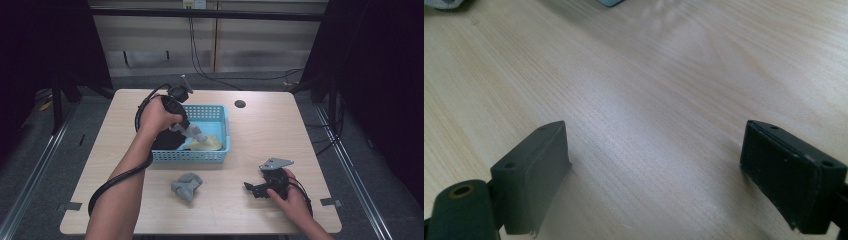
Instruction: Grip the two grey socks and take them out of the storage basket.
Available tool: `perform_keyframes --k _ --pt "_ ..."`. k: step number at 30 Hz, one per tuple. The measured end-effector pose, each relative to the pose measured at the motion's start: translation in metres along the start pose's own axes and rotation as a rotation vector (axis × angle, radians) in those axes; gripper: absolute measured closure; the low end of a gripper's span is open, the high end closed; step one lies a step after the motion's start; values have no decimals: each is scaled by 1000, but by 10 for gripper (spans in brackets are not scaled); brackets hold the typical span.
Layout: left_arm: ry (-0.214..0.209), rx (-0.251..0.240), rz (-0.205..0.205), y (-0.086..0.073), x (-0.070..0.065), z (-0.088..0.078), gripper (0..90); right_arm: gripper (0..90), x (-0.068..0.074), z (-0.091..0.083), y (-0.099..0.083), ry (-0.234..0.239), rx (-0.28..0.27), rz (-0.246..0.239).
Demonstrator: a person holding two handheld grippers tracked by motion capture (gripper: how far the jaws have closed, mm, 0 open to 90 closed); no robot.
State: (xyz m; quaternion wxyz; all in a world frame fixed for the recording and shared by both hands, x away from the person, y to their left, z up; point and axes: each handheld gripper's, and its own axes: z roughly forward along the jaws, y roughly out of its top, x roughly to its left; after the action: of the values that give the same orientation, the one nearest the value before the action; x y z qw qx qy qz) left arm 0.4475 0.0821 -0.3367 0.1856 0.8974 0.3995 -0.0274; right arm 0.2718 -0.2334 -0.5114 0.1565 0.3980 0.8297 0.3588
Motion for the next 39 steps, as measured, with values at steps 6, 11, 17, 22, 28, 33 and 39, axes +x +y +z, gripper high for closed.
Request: perform_keyframes --k 6,11,17,22,28,33,39 --pt "-29 -7 37 -4 -9 -11 851 115 0 0 0 0 -1 0" --pt "-39 -18 82 -11 -20 -20 852 116 0 0 0 0 -1 0" --pt "-72 -28 127 -20 -35 -25 851 115 0 0 0 0 -1 0" --pt "-95 -26 188 -28 -52 -26 851 115 0 0 0 -1 -1 -1" --pt "-136 -14 242 -43 -71 -9 850 115 0 0 0 -1 -1 -1" --pt "-151 14 259 -52 -79 11 850 116 0 0 0 -1 2 1" --pt "-158 36 273 -61 -85 30 846 115 0 0 0 -1 3 -2"
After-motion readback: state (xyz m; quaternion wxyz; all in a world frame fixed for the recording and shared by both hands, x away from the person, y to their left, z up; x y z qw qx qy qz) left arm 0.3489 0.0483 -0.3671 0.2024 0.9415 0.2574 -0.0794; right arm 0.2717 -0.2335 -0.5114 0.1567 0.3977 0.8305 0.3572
